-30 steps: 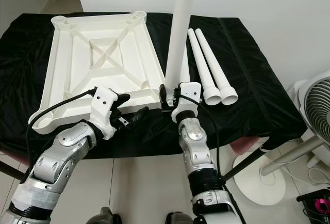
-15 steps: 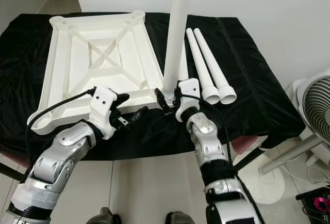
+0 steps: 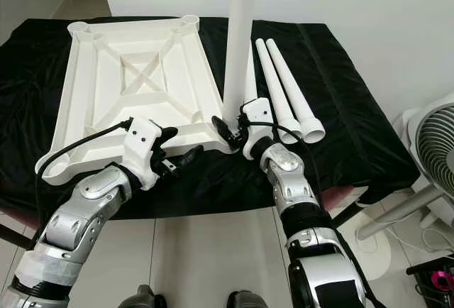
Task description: Building children table
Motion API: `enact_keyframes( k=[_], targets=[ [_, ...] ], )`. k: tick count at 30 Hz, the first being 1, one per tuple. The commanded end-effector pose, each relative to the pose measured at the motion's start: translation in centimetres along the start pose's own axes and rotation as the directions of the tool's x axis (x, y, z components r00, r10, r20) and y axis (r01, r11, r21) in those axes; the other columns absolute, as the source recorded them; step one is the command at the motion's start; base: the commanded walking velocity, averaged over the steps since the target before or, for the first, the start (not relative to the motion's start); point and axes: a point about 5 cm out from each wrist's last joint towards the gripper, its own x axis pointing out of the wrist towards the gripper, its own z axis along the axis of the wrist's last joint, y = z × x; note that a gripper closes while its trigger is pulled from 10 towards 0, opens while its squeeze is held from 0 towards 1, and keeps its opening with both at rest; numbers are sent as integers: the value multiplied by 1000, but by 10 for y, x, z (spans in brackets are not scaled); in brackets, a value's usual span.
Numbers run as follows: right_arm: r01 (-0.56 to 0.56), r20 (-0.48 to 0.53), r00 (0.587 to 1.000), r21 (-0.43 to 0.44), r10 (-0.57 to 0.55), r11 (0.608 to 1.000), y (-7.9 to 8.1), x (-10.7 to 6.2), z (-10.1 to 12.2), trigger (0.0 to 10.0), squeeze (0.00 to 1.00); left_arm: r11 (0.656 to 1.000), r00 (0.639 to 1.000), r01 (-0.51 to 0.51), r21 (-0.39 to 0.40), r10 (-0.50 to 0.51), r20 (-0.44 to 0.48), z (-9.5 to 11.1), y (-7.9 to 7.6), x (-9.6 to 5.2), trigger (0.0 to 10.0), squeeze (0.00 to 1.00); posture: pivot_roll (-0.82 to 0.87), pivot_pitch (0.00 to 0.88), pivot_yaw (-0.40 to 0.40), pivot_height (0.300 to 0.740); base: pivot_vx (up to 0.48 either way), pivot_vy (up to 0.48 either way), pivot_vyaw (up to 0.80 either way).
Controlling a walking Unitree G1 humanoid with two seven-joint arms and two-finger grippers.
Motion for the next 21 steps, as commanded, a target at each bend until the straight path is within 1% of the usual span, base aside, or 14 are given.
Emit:
enact_keyframes(
  k=[1, 4, 5, 7, 8, 9, 12, 13, 14, 15, 16, 18, 19, 21],
  targets=[
    [-26, -31, 999, 23, 26, 999, 5, -3, -10, 0, 0, 1000, 1000, -2, 0, 2, -6, -1, 0, -2, 10000, 0, 9, 63, -20, 740, 0, 0, 0],
    [-14, -39, 999, 27, 15, 1000, 4, -5, -14, 0, 0, 1000, 1000, 1, 0, -1, -7, -2, 0, -2, 10000, 0, 6, 63, -19, 740, 0, 0, 0],
    [-3, -42, 999, 28, 4, 1000, 3, -6, -15, 4980, 0, 1000, 1000, 3, 0, -3, -8, -2, -1, -2, 10000, 0, 5, 64, -18, 740, 0, 0, 0],
    [3, -43, 999, 29, -1, 1000, 3, -6, -16, 4980, 0, 1000, 1000, 4, 1, -4, -8, -2, -1, -1, 10000, 0, 5, 64, -18, 740, 0, 0, 0],
    [46, -45, 998, 48, -44, 998, 2, -8, -18, 10000, 0, 1000, 1000, 7, 2, -7, -9, -2, -1, 0, 10000, 0, 2, 65, -18, 740, 0, 0, 0],
    [71, -46, 997, 53, -68, 996, 3, -9, -19, 10000, 0, 1000, 1000, 9, 3, -9, -9, -1, -1, 0, 10000, 0, 0, 67, -17, 740, 0, 0, 0],
    [86, -47, 995, 56, -83, 995, 3, -9, -19, 10000, 0, 1000, 1000, 10, 3, -10, -8, -1, -1, 0, 10000, 0, 0, 67, -17, 740, 0, 0, 0],
    [127, -55, 991, 57, -124, 990, 4, -8, -20, 10000, 0, 1000, 1000, 10, 4, -10, -8, -1, 0, 0, 10000, 0, -1, 68, -18, 740, 0, 0, 0],
    [127, -55, 991, 57, -124, 990, 4, -8, -20, 10000, 0, 1000, 1000, 10, 4, -10, -8, -1, 0, 0, 10000, 0, -1, 68, -18, 740, 0, 0, 0],
    [186, -66, 981, 72, -181, 980, 7, -6, -21, 10000, 0, 1000, 1000, 8, 5, -8, -8, -1, 0, 0, 10000, 0, -1, 68, -18, 740, 0, 0, 0],
    [186, -66, 981, 72, -181, 980, 7, -6, -21, 10000, 0, 1000, 1000, 8, 5, -8, -8, -1, 0, 0, 10000, 0, -1, 68, -18, 740, 0, 0, 0],
    [307, -95, 950, 99, -298, 947, 13, -3, -23, 10000, 0, 1000, 1000, 5, 4, -5, -7, -1, 1, 0, 10000, 0, -1, 69, -18, 740, 0, 0, 0],
    [307, -95, 950, 99, -298, 947, 13, -3, -23, 10000, 0, 1000, 1000, 5, 4, -5, -7, -1, 1, 0, 10000, 0, -1, 69, -18, 740, 0, 0, 0],
    [418, -125, 905, 98, -406, 903, 17, -1, -25, 10000, 0, 1000, 1000, 2, 5, -2, -7, -1, 1, 0, 10000, 0, -1, 69, -18, 740, 0, 0, 0]
  ],
)
